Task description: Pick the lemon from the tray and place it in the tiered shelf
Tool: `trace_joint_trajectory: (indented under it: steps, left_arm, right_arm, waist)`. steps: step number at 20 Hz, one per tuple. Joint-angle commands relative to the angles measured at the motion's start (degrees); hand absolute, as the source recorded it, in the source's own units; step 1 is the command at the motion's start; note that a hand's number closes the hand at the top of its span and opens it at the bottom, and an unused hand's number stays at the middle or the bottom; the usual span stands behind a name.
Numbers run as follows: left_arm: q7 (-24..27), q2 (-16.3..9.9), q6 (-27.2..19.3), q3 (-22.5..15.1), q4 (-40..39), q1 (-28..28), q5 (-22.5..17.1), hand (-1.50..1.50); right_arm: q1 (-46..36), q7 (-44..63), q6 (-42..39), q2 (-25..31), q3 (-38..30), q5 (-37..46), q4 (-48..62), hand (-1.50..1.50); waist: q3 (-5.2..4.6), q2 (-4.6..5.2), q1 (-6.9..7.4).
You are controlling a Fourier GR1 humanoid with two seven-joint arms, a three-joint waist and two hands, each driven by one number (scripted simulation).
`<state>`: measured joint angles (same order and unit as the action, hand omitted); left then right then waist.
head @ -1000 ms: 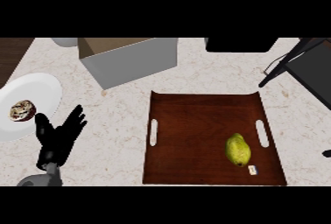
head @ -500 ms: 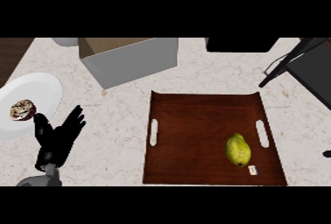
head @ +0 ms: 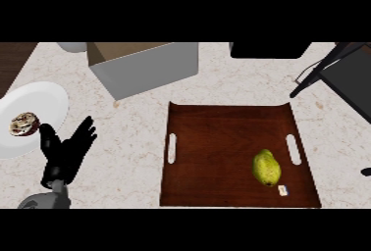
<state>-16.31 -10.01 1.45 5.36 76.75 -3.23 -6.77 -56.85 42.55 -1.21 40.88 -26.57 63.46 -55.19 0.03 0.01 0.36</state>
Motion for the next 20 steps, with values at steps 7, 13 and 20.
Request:
trace_joint_trajectory:
  steps: [7,13,20]
  left_arm:
    - [0.6,0.2,1.3,0.2,1.0,2.3,-0.7,0.0]
    - [-1.2,1.5,-1.3,-1.2,1.4,0.4,1.6,0.0]
    - [-2.5,0.5,-0.2,0.0,3.5,1.3,0.0,0.0]
  right_arm:
    - [-0.3,3.2,11.8,-0.3,-5.1,-3.1,-1.2,-1.5]
    - [-0.4,1.1,19.0,-2.8,-8.1,-8.8,-4.9,-1.5]
    - [-2.7,2.8,25.3,-0.6,-11.2,-12.0,-8.3,-1.5]
  waist:
    - [-0.02,0.01,0.27]
    - [-0.01,-0.03,-0.08]
    - [-0.02,-0.14,0.05]
